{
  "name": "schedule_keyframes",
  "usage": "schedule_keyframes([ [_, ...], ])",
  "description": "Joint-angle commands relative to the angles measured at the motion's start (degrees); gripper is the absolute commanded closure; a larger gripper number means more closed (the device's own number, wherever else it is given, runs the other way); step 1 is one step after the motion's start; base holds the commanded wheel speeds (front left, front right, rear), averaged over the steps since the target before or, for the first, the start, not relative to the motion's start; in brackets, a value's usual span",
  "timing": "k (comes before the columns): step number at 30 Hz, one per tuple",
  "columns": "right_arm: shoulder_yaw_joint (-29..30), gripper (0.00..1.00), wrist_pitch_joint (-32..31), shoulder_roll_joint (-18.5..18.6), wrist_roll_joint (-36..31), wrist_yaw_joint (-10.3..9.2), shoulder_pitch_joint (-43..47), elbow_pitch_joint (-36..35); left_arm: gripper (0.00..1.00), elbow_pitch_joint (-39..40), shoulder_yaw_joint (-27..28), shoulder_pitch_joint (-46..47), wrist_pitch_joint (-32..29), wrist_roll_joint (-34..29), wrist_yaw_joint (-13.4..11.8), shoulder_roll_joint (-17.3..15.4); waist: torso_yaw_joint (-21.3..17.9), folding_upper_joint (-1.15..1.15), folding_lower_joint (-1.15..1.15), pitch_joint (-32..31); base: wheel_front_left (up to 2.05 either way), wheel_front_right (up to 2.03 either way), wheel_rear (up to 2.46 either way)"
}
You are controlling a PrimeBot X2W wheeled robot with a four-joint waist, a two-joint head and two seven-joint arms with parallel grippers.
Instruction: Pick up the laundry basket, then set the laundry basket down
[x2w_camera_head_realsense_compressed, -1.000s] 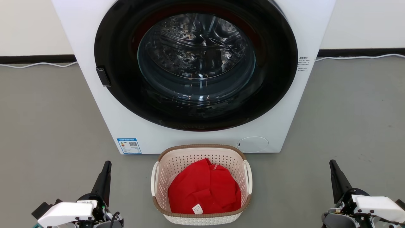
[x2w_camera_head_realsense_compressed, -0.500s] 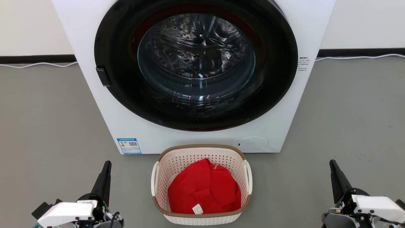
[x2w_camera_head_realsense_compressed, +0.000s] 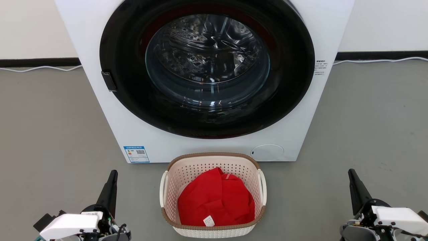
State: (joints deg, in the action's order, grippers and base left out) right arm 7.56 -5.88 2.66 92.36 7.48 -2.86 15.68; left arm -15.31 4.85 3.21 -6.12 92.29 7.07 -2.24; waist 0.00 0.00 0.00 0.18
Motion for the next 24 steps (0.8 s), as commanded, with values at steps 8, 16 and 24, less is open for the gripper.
schedule_keyframes([
  [8,-1.1,1.0,-0.6,0.2,-0.2,0.01,-3.3,-1.7,1.0,1.3,1.6,3.0,-0.3,-0.1,0.4,-0.6,0.0,0.0,0.0,0.0,0.0,0.0,0.0],
  [16,-1.1,1.0,-0.6,0.2,-0.2,0.01,-3.3,-1.7,1.0,1.3,1.6,3.0,-0.3,-0.1,0.4,-0.6,0.0,0.0,0.0,0.0,0.0,0.0,0.0],
  [24,-1.1,1.0,-0.6,0.2,-0.2,0.01,-3.3,-1.7,1.0,1.3,1.6,3.0,-0.3,-0.1,0.4,-0.6,0.0,0.0,0.0,0.0,0.0,0.0,0.0],
])
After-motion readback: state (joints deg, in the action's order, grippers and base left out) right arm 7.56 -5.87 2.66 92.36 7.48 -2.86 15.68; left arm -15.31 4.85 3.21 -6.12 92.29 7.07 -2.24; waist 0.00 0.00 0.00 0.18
